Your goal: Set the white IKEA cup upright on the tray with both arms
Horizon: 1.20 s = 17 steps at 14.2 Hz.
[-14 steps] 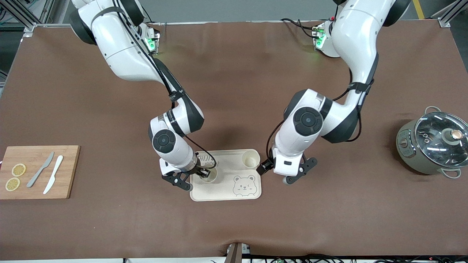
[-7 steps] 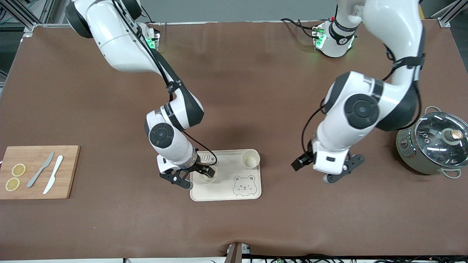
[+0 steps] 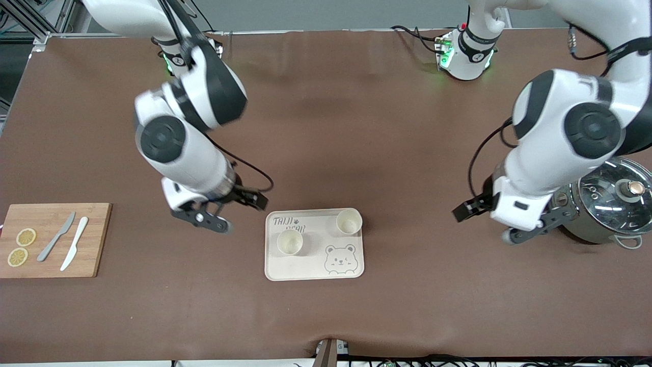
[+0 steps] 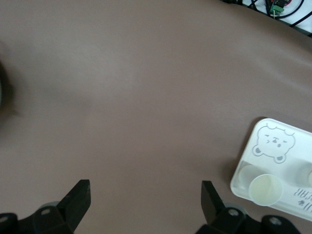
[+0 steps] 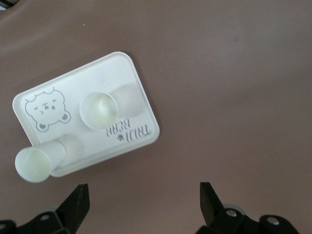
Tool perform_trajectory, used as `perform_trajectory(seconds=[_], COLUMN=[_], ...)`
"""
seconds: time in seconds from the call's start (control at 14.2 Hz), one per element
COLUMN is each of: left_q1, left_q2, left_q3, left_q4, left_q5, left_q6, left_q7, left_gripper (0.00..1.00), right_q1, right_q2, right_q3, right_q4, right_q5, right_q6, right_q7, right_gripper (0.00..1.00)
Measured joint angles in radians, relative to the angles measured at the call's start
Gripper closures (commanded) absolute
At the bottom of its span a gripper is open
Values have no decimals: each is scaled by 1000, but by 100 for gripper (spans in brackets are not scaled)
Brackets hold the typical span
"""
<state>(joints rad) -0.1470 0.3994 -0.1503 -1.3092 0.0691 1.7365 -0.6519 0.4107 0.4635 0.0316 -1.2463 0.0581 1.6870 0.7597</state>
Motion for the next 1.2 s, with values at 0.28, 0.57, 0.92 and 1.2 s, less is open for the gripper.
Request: perform_trajectory(seconds=[0.28, 0.57, 0.92, 1.2], left_q1=[81, 159, 224, 242], left_q2=[-101, -156, -210, -226], left_q3=[-1, -1, -1, -1], left_q4=[-61, -70, -73, -66], left_q5=[0, 0, -5, -5], left_q6=[-29, -60, -86, -86], left_q7=[185, 374, 531, 548], left_gripper=[0, 0, 0, 0], right_q1=[-74, -179, -359, -492], right_q2=[-181, -345, -507, -553], right_q3=[-4, -10, -17, -19], right_q4=[-8, -107, -273, -356], right_q5=[0, 0, -5, -5], right_q6=[-222, -276, -275, -262], right_q7=[-121, -302, -623, -805], right_gripper=[0, 0, 0, 0])
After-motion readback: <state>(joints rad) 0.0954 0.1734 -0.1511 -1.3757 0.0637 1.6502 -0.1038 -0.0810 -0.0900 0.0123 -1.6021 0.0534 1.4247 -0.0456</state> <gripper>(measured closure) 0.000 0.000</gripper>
